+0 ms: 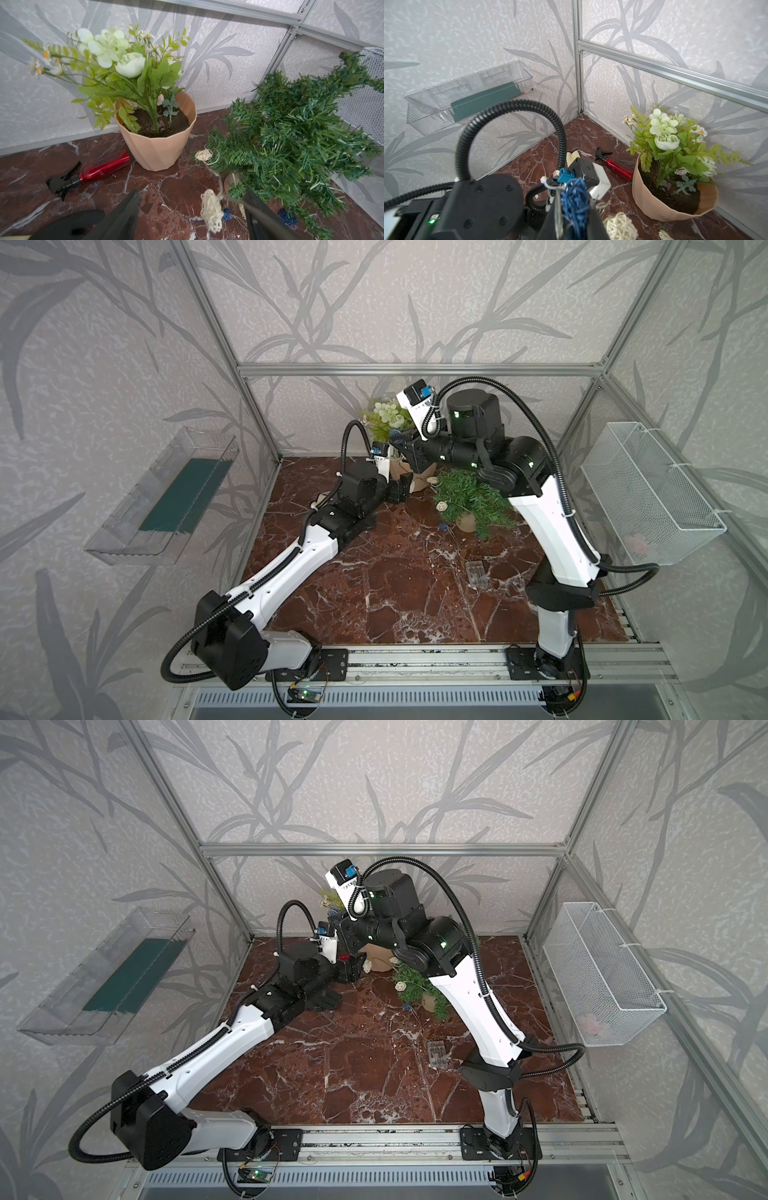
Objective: Remove string lights from the small christmas tree
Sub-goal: Remove the light string from the Christmas tree.
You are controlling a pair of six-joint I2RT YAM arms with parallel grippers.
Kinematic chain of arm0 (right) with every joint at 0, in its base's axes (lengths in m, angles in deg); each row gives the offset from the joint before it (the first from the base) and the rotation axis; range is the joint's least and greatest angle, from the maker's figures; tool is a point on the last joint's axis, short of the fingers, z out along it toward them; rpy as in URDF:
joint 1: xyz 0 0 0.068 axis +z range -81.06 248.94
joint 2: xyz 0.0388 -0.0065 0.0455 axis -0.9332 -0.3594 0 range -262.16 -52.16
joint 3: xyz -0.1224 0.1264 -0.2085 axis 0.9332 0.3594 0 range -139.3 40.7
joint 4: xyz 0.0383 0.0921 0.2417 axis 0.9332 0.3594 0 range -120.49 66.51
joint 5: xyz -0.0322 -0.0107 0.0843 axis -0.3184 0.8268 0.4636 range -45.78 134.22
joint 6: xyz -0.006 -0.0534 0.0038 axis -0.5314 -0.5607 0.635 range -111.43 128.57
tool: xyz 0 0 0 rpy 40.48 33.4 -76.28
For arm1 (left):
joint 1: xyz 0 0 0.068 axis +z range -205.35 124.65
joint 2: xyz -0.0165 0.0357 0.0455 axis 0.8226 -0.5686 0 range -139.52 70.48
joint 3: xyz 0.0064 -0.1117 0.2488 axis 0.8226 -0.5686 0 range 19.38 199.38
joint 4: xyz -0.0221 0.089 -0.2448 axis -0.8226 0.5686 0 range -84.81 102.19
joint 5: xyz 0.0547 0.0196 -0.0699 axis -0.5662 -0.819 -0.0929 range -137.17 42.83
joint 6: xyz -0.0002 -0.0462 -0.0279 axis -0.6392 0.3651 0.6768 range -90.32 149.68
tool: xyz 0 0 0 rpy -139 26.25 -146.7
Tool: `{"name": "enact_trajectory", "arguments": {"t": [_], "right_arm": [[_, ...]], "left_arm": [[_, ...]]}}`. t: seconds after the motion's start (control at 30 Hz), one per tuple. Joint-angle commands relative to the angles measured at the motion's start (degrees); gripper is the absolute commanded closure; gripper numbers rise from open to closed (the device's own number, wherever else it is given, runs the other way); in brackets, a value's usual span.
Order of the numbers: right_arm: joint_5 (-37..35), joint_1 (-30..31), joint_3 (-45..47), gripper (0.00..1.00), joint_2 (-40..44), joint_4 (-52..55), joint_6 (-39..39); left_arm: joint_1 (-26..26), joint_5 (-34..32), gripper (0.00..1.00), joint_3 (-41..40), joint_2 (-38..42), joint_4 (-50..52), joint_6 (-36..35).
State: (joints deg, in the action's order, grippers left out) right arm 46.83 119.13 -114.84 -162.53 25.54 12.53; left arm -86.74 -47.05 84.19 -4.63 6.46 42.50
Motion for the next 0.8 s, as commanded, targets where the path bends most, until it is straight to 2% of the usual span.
{"name": "enact_trajectory", "arguments": {"t": [0.0, 0.03, 0.1, 0.27, 0.4, 0.6, 0.7, 0.77], "right_arm": [[-1.9, 2.1, 2.7, 0.91, 5.3, -0.4, -0.8], [-2.0, 2.8, 4.0, 0.91, 6.4, -0.8, -0.7], [-2.4, 3.6, 6.3, 0.91, 8.2, -1.5, -0.4], [-3.7, 5.9, 13.2, 0.91, 12.3, -4.1, -0.1], [-3.6, 6.7, 16.0, 0.91, 15.9, -5.6, 0.4], [-1.4, 7.9, 14.9, 0.92, 17.7, -6.0, 1.8], [-0.2, 10.3, 13.6, 0.92, 17.9, -6.0, 2.0], [0.5, 10.9, 12.5, 0.92, 17.7, -5.8, 2.3]], "left_arm": [[0.0, 0.1, 0.29, -2.6, 5.9, -1.2, 2.4], [0.0, 1.7, 0.39, -3.5, 7.7, -1.1, 3.0], [-0.1, 4.5, 0.49, -4.9, 11.6, 0.2, 4.5], [-0.5, 9.4, 0.58, -8.3, 20.9, 1.0, 8.0], [-0.7, 10.2, 0.58, -8.0, 23.2, 4.0, 7.8], [-1.6, 9.1, 0.48, -8.6, 23.2, 7.7, 6.4], [-2.3, 9.1, 0.35, -9.3, 22.9, 8.1, 5.4], [-3.1, 10.7, 0.23, -9.5, 22.5, 7.8, 4.1]]}}
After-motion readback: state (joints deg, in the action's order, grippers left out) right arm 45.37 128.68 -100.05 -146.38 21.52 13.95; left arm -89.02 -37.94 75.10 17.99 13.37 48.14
